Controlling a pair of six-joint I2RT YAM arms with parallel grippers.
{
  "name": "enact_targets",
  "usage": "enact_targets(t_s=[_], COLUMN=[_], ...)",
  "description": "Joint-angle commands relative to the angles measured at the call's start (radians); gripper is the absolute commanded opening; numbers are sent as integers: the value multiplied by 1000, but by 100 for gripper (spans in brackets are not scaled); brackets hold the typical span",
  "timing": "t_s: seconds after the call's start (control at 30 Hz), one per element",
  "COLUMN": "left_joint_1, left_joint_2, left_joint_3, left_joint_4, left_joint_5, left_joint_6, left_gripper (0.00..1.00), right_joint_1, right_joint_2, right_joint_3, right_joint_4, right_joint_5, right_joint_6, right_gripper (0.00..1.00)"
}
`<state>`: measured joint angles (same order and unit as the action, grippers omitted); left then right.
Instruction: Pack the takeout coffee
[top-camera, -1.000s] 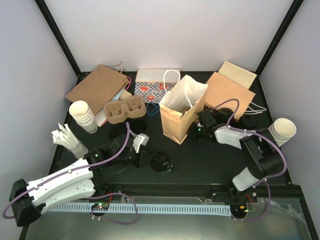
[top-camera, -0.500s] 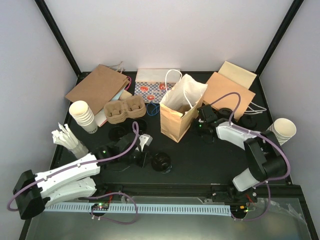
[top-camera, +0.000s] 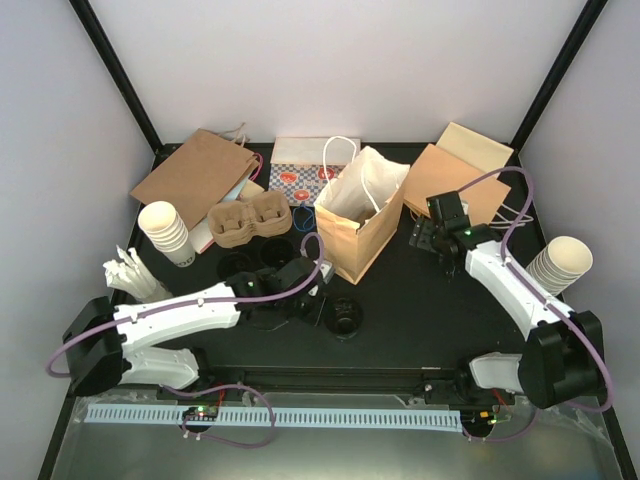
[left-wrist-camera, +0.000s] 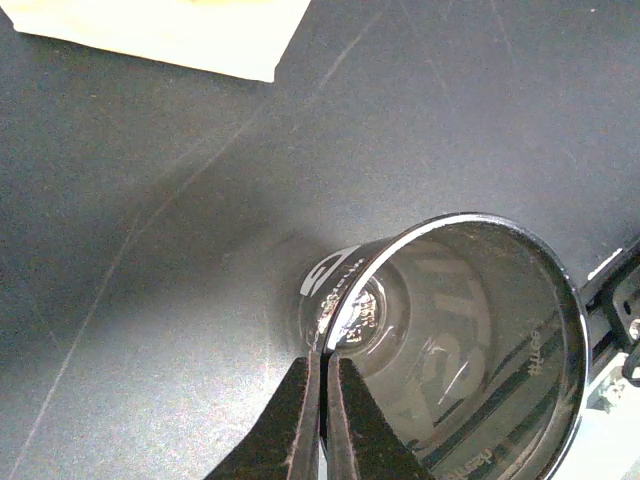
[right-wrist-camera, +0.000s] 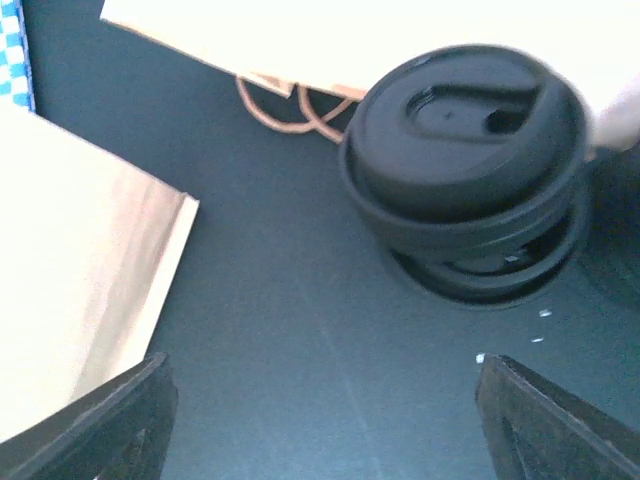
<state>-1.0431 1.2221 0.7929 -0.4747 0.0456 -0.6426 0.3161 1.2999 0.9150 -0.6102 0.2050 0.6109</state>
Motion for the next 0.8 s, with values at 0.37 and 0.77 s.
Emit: enact_targets(t_s=[0.37, 0.77], left_joint_1=[-25, -24], left_joint_2=[144, 93], left_joint_3=[102, 117], left_joint_4=[-47, -90], left_joint_5=[-43, -46], left_joint_6=[-75, -73], left_gripper=[2, 42], right_joint_1=[-26, -28], right_joint_2=[-4, 10], right_joint_3=[128, 164], right_joint_4=[-167, -183], right_joint_5=[208, 218], right_joint_6=[-49, -60], right_gripper=[98, 100])
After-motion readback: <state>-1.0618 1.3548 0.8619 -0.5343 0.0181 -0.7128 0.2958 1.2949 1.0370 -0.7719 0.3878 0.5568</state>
